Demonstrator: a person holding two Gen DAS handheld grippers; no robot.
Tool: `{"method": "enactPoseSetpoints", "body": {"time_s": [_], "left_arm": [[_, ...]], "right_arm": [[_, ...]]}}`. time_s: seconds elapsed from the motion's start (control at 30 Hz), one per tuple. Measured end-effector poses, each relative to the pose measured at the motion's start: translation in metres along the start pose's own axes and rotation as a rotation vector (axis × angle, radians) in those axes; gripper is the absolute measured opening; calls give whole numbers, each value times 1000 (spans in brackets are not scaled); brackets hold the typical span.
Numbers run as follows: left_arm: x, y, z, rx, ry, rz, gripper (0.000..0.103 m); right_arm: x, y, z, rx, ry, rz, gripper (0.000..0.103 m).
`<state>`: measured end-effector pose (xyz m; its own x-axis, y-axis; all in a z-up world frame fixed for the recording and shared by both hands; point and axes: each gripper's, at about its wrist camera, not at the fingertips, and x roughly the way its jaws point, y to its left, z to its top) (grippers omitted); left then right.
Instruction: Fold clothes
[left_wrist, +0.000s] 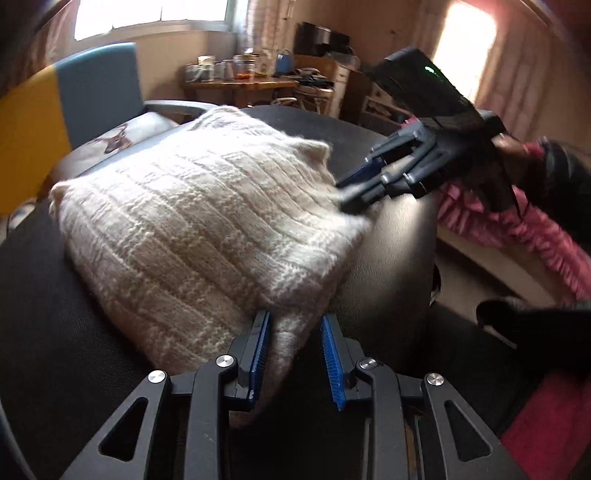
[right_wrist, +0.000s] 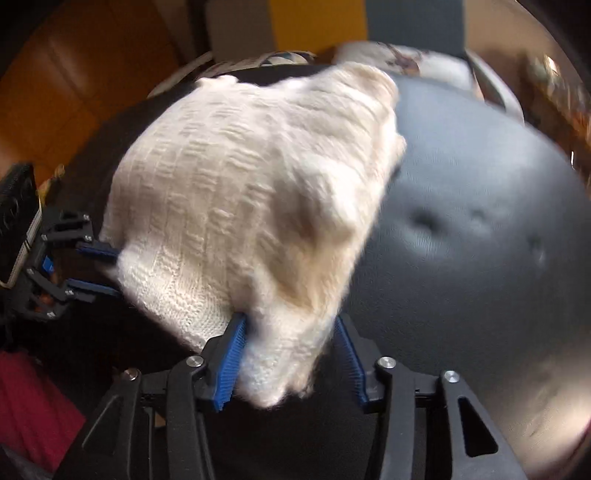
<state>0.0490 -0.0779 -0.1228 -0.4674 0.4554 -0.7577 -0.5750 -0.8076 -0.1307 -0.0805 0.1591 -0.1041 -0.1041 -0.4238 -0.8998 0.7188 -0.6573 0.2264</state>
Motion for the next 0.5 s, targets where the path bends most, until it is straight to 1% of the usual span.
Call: {"method": "enactPoseSetpoints", "body": {"time_s": [0.07,0.13,0.2,0.3,0.4,0.47,0.5], "left_arm": [[-2,3,2,-13,3,-20,29],[-9,7,7,-50,-3,-45,29],[-20,12,10,-88,-23,-69,29],[-40,26,19,-178,-97,-99,30],[-57,52,32,-309,-194,-113,34],[-58,77,44,-416,-238,-61,40],[-57,89,50,-463,-248,-28,40]], "right_arm": [[-11,4,4,-14,-5,18,49],[-28,9,13,-42,-31,22,49],[-51,13,28,-68,-98,6,49],[-71,18,59,-75,-209,17,49],[-54,25,90,-65,-244,-9,49],[-33,21,106,-42,-227,-24,49],[-21,18,114,-28,-214,-30,49]]}}
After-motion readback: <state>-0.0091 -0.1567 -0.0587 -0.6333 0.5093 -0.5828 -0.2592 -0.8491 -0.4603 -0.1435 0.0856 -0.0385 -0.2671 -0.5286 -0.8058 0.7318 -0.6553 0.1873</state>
